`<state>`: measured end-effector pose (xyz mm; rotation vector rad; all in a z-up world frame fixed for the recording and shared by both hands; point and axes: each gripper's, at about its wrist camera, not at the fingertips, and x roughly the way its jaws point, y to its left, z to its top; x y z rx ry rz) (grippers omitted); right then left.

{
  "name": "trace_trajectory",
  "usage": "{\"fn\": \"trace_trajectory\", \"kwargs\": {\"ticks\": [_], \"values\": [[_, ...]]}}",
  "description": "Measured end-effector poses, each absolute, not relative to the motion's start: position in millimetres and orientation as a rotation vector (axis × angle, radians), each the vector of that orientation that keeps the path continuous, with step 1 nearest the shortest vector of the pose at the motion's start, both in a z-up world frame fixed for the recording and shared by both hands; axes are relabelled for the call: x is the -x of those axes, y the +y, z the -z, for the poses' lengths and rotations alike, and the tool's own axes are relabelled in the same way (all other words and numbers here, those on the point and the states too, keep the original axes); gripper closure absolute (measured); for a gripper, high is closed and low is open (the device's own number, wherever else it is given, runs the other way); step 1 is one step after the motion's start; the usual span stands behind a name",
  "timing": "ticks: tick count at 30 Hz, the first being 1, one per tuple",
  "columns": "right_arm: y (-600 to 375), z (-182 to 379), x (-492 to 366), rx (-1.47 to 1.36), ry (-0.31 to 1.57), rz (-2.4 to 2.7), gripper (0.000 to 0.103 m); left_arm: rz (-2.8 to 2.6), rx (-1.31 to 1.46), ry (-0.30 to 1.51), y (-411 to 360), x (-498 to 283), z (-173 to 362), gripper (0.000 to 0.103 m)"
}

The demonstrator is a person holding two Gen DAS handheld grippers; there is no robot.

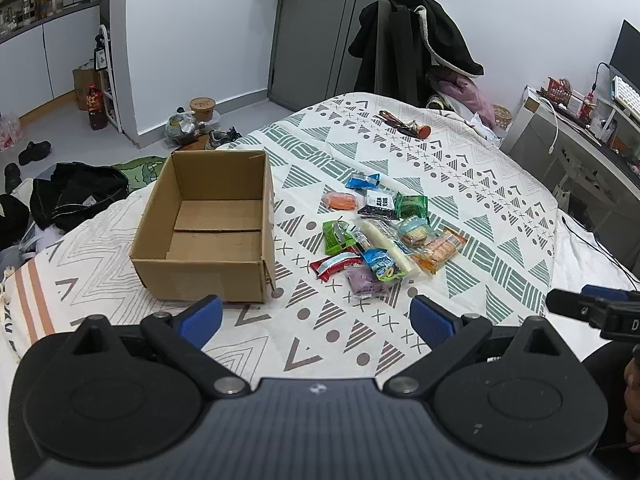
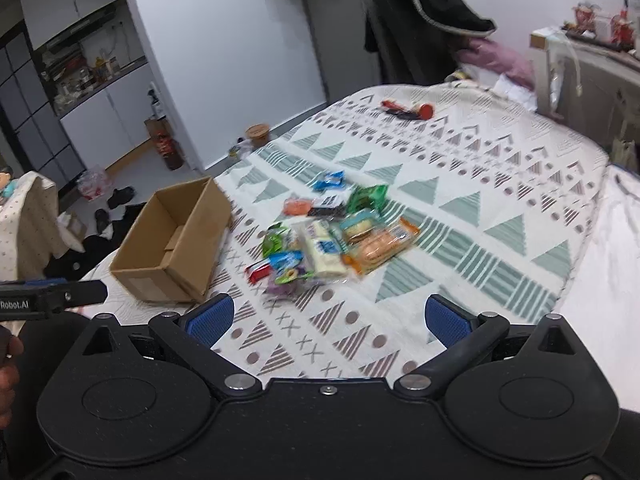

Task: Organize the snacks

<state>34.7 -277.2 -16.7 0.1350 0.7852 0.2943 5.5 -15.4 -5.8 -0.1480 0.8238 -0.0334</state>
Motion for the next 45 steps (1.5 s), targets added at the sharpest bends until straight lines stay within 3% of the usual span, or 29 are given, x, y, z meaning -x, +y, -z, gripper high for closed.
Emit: {"fn": "trace_trajectory", "kwargs": {"ticks": [21,29,36,45], "values": [[-251.4,-0.5,-88.8,-0.032,0.769,-0.342,0.000,0.024,0.178,0.847,-30.9,-50.2,10.9,0.005],[-261.4,9.7,-114.8,-0.084,0.786,-0.329,0.005,0.029,0.188,0.847,-47.9,-74.0,17.5,0.006],[-277.5,31.7,-131.4,-0.178,0.805,-0.299,0.015,0.035,0.196,0.872,-67.2,-99.3,36.8,0.014],[-297.4,65.0,-159.0,-0.364,0.872,-0.222,0.028,0.034,0.234,0.933,-90.1,-132.9,70.6,0.036]]}}
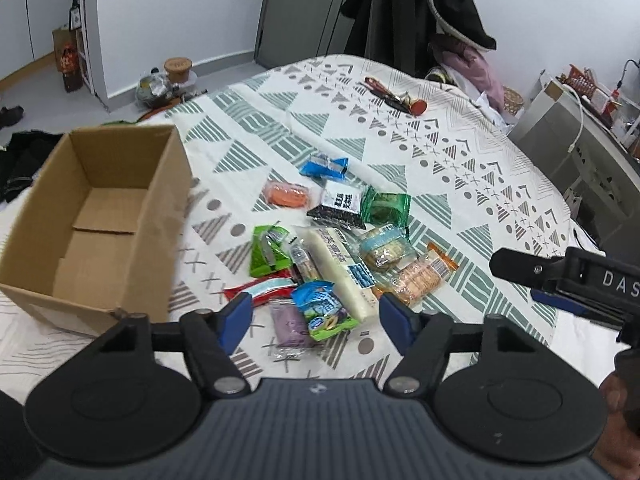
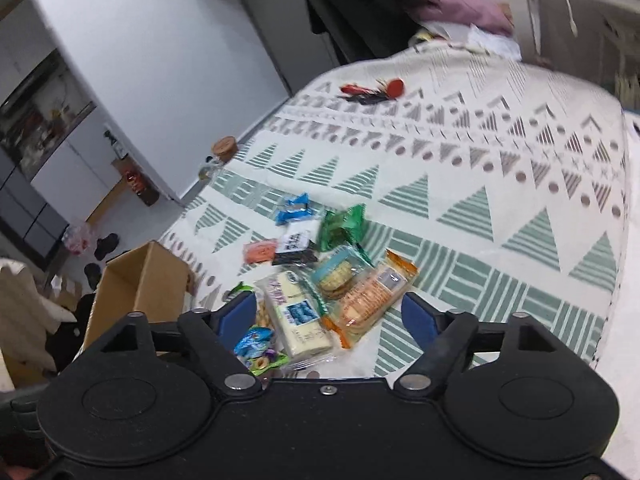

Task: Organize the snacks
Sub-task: 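Grasp the blue snack pack with the left tool while the right grasps the orange biscuit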

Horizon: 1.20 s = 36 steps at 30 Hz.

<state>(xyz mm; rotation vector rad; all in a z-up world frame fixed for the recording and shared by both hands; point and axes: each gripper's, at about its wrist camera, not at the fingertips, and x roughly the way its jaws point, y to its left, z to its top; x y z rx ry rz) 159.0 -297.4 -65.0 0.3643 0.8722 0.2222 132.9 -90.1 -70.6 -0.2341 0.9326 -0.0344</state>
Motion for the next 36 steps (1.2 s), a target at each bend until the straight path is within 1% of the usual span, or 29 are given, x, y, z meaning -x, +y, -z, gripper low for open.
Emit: {"fn": "trace_trajectory", "kwargs": {"ticks": [4,10,14,16,21,26,36], "values": [[-305.3,79.0,-170.2,-0.444,0.916,-0.234,0.033,0.027,0.251,0.955,-96.5,-147.7,85.2,0.037],[-306.6,93.5,-184.3,-0.451,0.943,-0.209,0.036,0.007,0.275,1.008,-102.0,-168.4,113.6,0.037],[-303.9,104.1,-195.3,-0.444,0.972,-0.194,0.036,0.009,0.303,1.041,-101.2,-180.1,131.9,0.048],[-302.2,109.0,-201.7,-0.445,0.988,-0.193,0.036,0.006,0.316,1.058,-100.3,-184.7,139.7,0.050],[-301.1,123.4,-216.7,-0.460,1.029,-0.169,0.036,0.022,0.332,1.088,-98.9,-194.0,155.5,0.070],[-289.8,136.3,-236.0,-0.430,1.066,-0.129,0.039,0.038,0.324,1.072,-99.0,-200.4,151.7,0.072],[-275.8,150.1,-255.0,-0.376,1.091,-0.049,0.039,0.011,0.327,1.033,-85.2,-211.1,139.7,0.072]]}}
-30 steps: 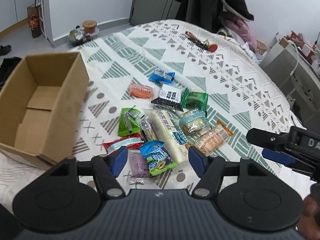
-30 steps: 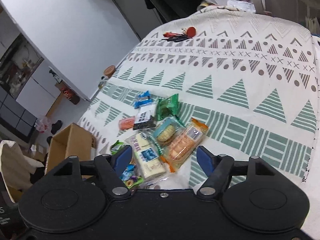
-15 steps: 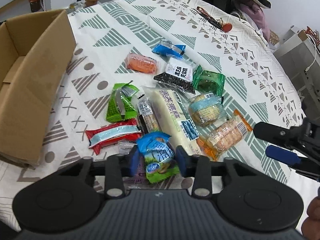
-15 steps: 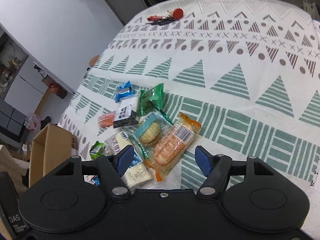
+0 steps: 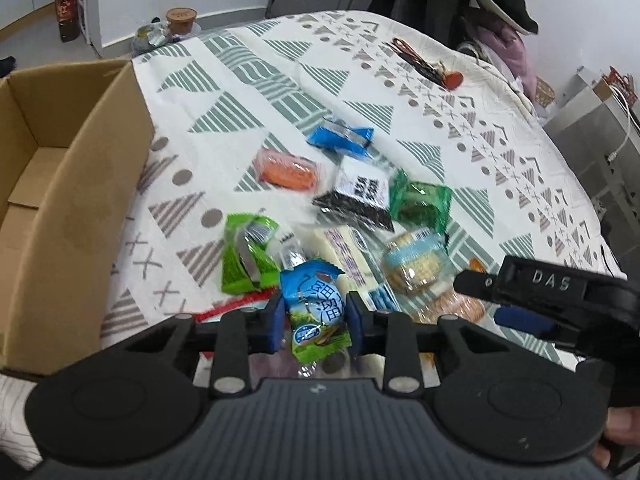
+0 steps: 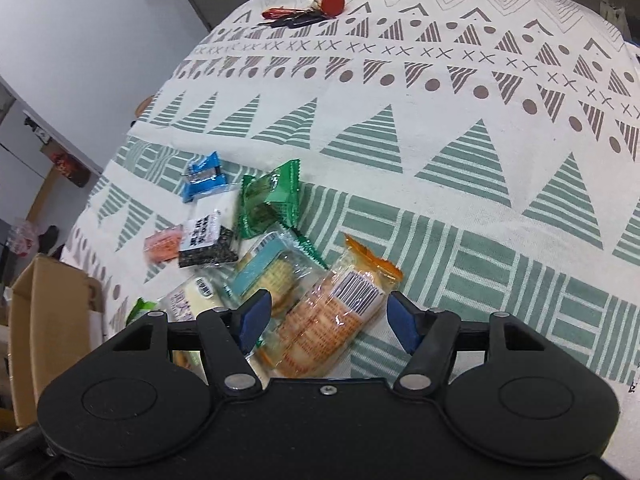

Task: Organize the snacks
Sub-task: 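Carry the blue pack and orange biscuit over the cardboard box with both tools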

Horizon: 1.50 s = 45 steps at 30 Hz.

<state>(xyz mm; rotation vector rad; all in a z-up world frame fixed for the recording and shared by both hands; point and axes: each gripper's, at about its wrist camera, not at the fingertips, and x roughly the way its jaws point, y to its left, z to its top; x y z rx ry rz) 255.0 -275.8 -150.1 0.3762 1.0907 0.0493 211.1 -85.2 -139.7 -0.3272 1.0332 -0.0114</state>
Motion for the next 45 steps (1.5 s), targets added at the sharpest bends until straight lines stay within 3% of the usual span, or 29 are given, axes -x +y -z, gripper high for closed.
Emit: {"fn": "trace_trajectory", "kwargs": {"ticks": [11,16,45], "values": [[-265.9,169.8,-269.3,-0.321,1.127,0.019,0.039,-0.064,0.324,0.993,-69.6,-215.0,130.0,0.072],[-262.0,168.2,-269.8,-0.275,1.111,0.024,0.068,-0.078,0.316,0.979,-64.7,-209.0,119.2,0.072],[-233.1,69.0,-209.3,-0.379,0.809,-0.349,0.069,-0.218,0.330,0.793,4.7,-136.8,28.9,0.072]]}}
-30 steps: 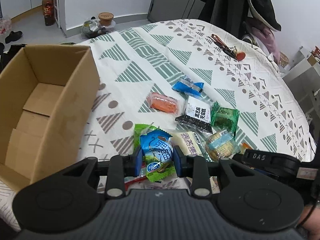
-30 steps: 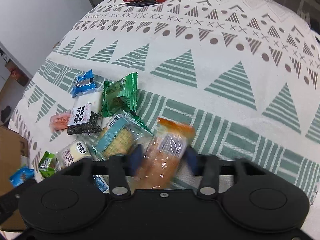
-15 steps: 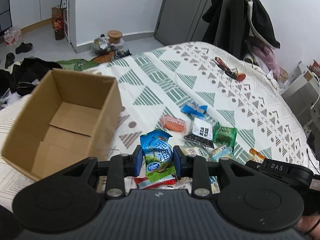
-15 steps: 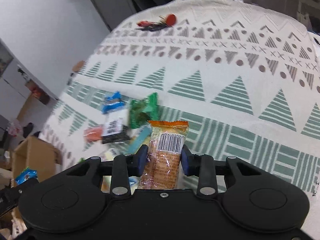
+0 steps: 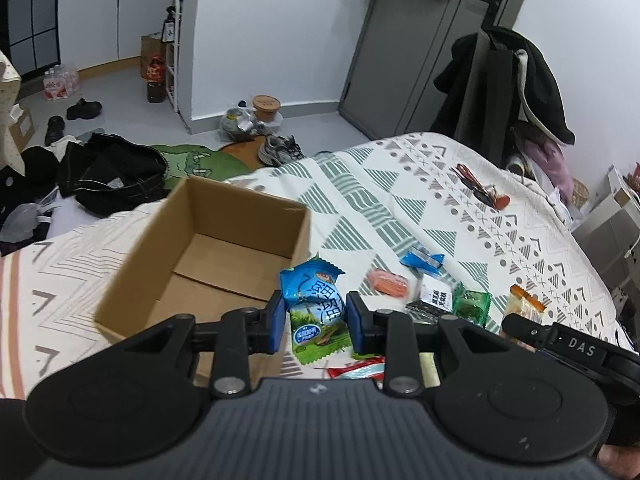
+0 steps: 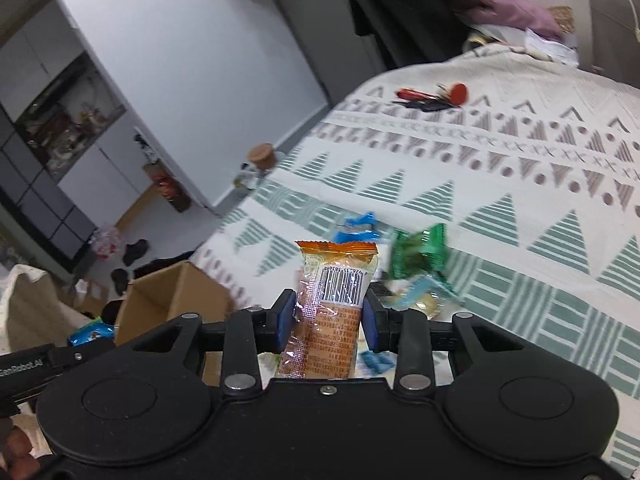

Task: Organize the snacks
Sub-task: 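Carry the blue pack and orange biscuit over the cardboard box with both tools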

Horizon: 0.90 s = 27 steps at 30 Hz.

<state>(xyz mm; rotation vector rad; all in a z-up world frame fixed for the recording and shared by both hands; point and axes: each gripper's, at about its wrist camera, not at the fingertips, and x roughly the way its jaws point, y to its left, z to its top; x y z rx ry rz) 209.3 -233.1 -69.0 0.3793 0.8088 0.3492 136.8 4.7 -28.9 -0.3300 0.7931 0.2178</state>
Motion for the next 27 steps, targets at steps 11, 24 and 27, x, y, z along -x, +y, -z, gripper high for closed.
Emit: {"fn": "trace_trajectory", "kwargs": {"ticks": [11,24,27], "values": [[-192.6,44.1,-191.5,-0.344,0.727,-0.458,0.069,-0.250,0.375,0.746,41.3,-114.4,16.2,0.072],[-119.3,41.8,-183.8,-0.303,0.716,-0.514,0.069,-0.274,0.450,0.751,94.3,-103.6,29.1,0.072],[-109.7,45.8,-185.6,-0.324,0.726,-0.514,0.069,-0.272,0.464,0.762,105.3,-105.0,36.7,0.072]]}}
